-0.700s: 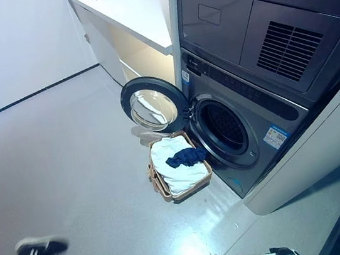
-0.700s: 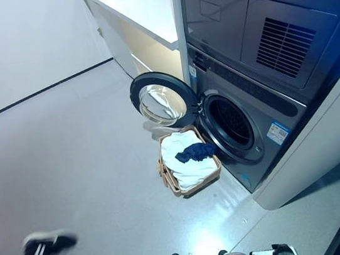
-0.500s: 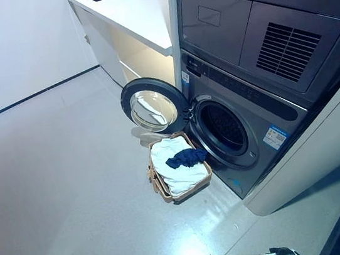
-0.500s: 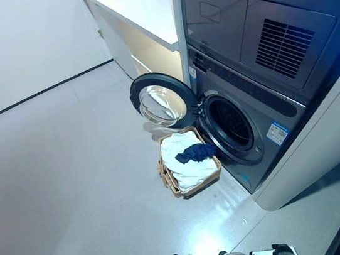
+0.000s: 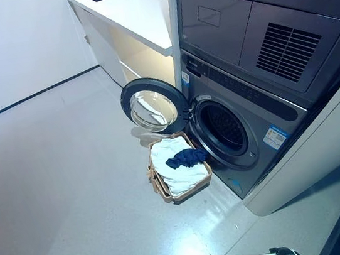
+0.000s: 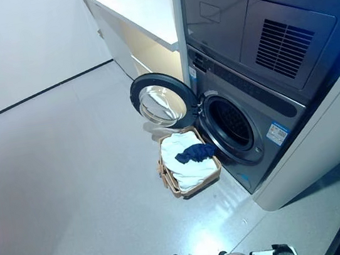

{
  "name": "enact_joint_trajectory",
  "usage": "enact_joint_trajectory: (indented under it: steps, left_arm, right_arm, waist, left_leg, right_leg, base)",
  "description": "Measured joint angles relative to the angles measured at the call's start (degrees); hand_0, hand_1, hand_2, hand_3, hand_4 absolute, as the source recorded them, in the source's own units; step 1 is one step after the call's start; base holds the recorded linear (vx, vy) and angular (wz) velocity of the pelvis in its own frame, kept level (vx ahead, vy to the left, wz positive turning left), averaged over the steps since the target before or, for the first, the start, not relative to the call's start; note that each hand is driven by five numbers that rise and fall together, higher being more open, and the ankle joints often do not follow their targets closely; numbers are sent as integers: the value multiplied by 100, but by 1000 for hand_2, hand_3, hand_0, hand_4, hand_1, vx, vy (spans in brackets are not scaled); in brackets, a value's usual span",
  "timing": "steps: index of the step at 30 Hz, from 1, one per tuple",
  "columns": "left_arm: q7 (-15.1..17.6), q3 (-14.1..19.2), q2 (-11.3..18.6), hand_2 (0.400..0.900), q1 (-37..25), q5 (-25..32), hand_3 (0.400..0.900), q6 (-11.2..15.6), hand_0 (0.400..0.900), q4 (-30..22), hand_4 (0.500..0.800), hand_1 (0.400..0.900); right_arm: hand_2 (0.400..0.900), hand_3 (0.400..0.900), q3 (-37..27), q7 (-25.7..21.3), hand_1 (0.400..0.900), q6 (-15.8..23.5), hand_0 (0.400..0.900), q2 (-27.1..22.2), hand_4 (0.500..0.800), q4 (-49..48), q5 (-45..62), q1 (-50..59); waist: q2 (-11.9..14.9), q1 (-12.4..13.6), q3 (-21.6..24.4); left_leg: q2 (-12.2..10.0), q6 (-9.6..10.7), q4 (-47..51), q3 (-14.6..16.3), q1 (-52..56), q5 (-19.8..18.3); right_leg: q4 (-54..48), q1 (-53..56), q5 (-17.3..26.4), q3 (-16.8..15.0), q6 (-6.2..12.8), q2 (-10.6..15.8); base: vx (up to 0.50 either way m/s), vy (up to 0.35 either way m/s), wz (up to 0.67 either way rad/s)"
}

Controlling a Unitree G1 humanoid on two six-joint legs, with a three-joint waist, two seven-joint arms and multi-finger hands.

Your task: Put the clothes in the basket into the washing machine.

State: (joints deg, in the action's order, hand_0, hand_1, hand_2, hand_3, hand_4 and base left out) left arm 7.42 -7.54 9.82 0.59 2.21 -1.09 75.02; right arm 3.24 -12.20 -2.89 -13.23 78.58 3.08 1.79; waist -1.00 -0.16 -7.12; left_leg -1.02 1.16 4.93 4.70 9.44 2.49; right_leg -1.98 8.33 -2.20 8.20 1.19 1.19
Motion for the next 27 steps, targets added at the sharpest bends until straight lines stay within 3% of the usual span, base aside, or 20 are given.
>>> enact_joint_trajectory:
  steps: [7, 15, 18, 21, 23, 25, 27]
  left_arm:
    - [2, -16, 2, 900, -14, 2, 900, 0, 900, 0, 800, 900]
    - [20, -73, 71, 900, -320, 15, 900, 0, 900, 12, 800, 900]
    - [32, -66, 90, 900, -467, 75, 900, 0, 900, 0, 800, 900]
    - [58, -50, 144, 900, -660, 192, 900, 33, 900, 6, 800, 900]
    - [112, -52, 168, 900, -727, 274, 900, 9, 900, 24, 800, 900]
    - [117, -57, 166, 900, -734, 354, 900, 4, 900, 40, 800, 900]
    - [120, -49, 112, 900, -707, 488, 900, 1, 900, 38, 800, 900]
  right_arm:
    - [900, 900, 1, 0, 900, 0, 900, -1, 800, 0, 0, 19]
    - [900, 900, 5, -5, 900, 2, 900, 6, 800, -12, 10, 395]
    - [900, 900, 5, -16, 900, 8, 900, 6, 800, -23, 24, 491]
    - [900, 900, -10, -49, 900, 5, 900, -21, 800, 65, 33, 586]
    - [900, 900, -12, -69, 900, 5, 900, -61, 800, 123, 34, 588]
    - [900, 900, -7, -89, 900, 9, 900, -156, 800, 109, 33, 649]
    - [900, 900, 7, -120, 900, 3, 900, -284, 800, 117, 32, 745]
  waist:
    - [10, 2, -2]
    - [33, 7, -177]
    - [17, -3, -313]
    - [110, 5, -574]
    - [143, 51, -745]
    - [136, 64, -875]
    - [25, 61, -927]
  left_leg:
    - [-2, 0, -19, 20, -58, 0]
    - [-64, 15, -403, 245, -728, -36]
    - [-102, 109, -851, 223, -1105, -164]
    - [-14, 340, -2067, -15, -1769, -169]
    - [47, 657, -2841, -208, -2081, 103]
    - [46, 835, -3344, -320, -2386, 357]
    - [33, 771, -3742, -381, -2692, 309]
  right_leg:
    - [66, -88, -3, -22, 3, -1]
    - [846, -1048, -171, -187, -15, 33]
    - [1472, -1506, -420, -160, -128, 9]
    - [1833, -1712, -625, -190, -354, 207]
    - [2017, -1700, -703, -191, -442, 277]
    - [2113, -1736, -715, -241, -501, 307]
    - [2177, -1819, -719, -224, -602, 241]
  base:
    - [-41, -13, -5]
    - [-31, -90, -9]
    - [64, -200, 13]
    - [117, -202, 1]
    - [74, -151, -4]
    - [127, -92, -15]
    - [275, -42, -28]
